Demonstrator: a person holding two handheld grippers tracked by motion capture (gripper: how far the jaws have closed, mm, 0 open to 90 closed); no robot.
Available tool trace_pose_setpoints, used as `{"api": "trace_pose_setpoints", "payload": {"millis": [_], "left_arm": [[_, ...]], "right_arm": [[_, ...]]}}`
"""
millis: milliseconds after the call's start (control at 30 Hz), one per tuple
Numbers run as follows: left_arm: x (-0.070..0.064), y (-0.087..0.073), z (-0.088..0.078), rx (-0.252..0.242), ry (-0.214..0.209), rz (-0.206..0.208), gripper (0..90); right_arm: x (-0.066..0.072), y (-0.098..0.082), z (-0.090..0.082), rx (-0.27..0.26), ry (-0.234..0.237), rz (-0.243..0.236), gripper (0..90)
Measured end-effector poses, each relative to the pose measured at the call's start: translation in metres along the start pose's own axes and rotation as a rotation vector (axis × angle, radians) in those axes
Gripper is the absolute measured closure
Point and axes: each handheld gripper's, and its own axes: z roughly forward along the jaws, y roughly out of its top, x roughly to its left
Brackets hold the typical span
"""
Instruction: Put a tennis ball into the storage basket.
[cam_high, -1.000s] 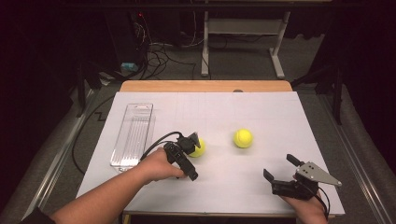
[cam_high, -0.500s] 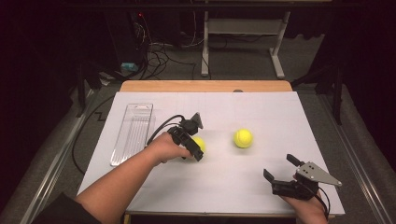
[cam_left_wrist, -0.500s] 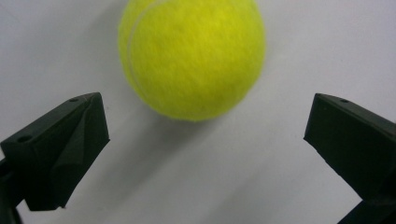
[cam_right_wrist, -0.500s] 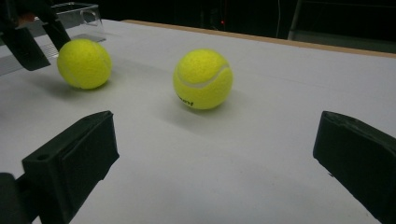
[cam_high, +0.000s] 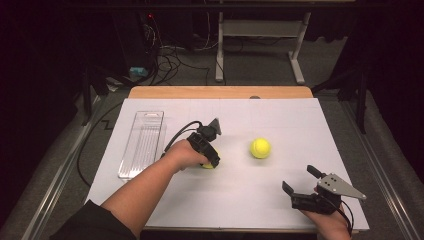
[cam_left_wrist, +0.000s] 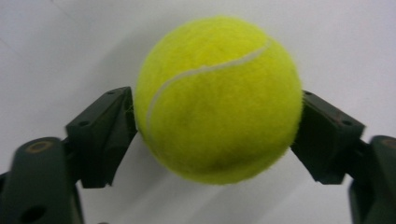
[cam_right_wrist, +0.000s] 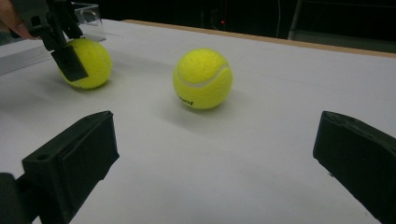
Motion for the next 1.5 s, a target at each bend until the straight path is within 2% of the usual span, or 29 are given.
{"api": "trace_pose_setpoints", "payload": {"millis": [267,533,933,1200,1500], "left_arm": [[-0.004,-0.002,-0.002,0.005,0.034,0.022,26.8],[-0.008,-0.010,-0.016,0.001,0.014,0.038,26.8],[-0.014,-0.020,-0.051,-0.012,0.017,0.075,26.8],[-0.010,-0.030,-0.073,-0.020,0.040,0.063,26.8],[0.013,-0.046,-0.092,-0.024,0.075,0.006,26.8]], "right_arm": [[0.000,0.000,0.000,0.001,0.000,-0.001,0.0],[0.001,0.000,0.000,0.005,0.000,0.000,0.0],[0.001,0.000,0.001,0.005,-0.001,-0.001,0.0],[0.001,0.000,0.000,0.004,-0.001,-0.002,0.0],[0.002,0.000,0.000,0.004,0.000,-0.005,0.0]]}}
